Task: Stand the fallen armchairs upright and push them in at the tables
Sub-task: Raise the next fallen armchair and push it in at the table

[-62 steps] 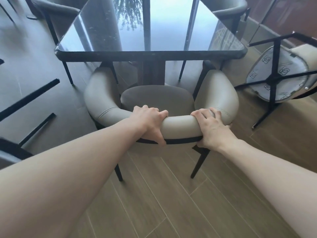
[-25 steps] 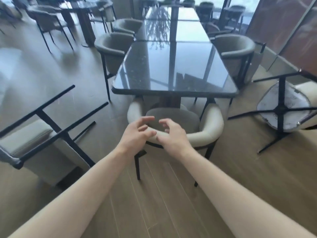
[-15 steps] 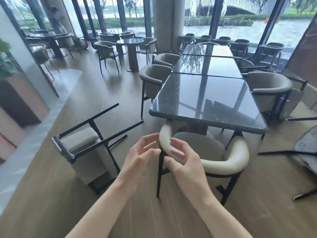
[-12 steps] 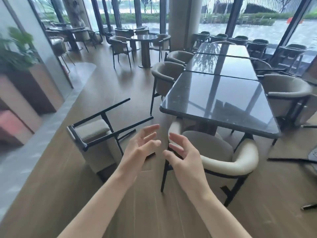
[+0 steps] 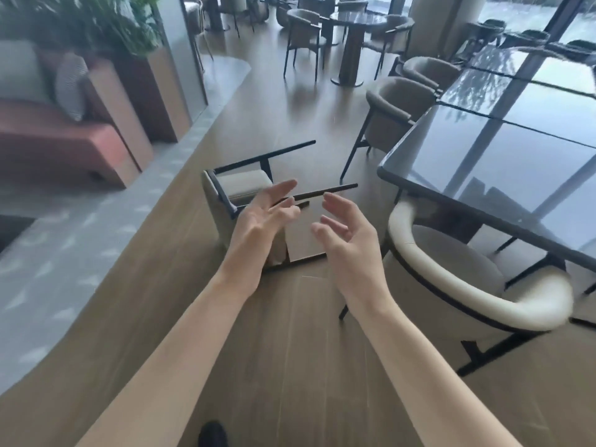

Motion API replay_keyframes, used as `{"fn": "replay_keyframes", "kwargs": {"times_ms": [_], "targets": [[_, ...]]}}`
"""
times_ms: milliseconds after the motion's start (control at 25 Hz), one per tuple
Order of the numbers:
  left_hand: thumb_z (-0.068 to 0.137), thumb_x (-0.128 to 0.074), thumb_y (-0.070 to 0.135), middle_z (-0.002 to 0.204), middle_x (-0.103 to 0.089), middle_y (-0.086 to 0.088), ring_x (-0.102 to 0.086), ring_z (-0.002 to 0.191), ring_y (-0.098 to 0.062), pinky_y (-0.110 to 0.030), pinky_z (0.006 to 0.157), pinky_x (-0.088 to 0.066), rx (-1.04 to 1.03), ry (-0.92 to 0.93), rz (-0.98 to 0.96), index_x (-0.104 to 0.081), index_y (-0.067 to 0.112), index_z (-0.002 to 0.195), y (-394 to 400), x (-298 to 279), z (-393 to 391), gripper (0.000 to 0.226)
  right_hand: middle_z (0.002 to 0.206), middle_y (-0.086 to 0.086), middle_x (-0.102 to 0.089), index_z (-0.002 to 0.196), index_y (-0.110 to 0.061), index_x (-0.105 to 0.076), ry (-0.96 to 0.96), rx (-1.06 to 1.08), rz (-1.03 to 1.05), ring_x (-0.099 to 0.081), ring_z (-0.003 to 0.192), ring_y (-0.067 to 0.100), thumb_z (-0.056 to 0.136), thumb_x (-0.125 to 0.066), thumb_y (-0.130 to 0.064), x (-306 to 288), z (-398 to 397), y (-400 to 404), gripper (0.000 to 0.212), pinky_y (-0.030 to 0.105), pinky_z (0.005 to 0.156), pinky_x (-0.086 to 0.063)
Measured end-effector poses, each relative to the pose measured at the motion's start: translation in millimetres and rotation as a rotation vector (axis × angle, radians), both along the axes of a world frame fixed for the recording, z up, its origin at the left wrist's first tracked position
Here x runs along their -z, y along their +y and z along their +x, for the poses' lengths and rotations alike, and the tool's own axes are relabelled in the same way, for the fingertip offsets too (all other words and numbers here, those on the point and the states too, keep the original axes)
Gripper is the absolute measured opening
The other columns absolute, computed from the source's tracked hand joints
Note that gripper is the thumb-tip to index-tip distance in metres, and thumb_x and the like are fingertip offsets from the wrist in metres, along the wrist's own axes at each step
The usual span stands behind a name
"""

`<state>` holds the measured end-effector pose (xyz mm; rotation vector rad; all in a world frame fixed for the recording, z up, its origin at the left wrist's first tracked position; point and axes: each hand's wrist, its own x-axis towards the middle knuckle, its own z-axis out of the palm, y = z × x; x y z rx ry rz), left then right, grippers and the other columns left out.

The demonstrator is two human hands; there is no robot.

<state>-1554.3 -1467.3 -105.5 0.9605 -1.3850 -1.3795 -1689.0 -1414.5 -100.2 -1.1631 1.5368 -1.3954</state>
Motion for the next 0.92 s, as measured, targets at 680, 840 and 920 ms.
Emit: {"fn": "replay_keyframes", "kwargs": {"times_ms": [680,840,920], "targets": [[0.076,-0.058,0.053,0.138,-0.062,0.015,-0.054,0.133,-0.006,-0.037,0.109,-0.041,-0.156,0.015,0.16,-0.071,0.051,0.11,-68.2,51.2,283.0,0.037,0.132,-0.019,-0.06,0.137,-0.03,-0.057,-0.078,-0.137,0.141,-0.052,0.099,-0.027,0.096,-0.059,-0.029,47.9,282.1,-100.3,0.041,-0.001,0.078,-0.041],[0.078,-0.056,0.055,0.141,-0.059,0.015,-0.052,0.134,-0.005,-0.039,0.112,-0.04,-0.175,0.013,0.165,-0.067,0.048,0.12,-87.6,57.6,320.2,0.044,0.128,-0.024,-0.06,0.135,-0.033,-0.058,-0.089,-0.184,0.153,-0.053,0.106,-0.023,0.094,-0.06,-0.028,52.5,314.7,-128.1,0.042,0.012,0.087,-0.045],[0.078,-0.056,0.056,0.141,-0.059,0.017,-0.052,0.134,-0.005,-0.039,0.112,-0.04,-0.186,0.006,0.167,-0.066,0.048,0.121,-104.2,61.0,337.3,0.045,0.127,-0.024,-0.061,0.134,-0.032,-0.059,-0.102,-0.196,0.156,-0.054,0.106,-0.021,0.093,-0.06,-0.026,56.7,328.8,-149.8,0.041,0.017,0.091,-0.046]]}}
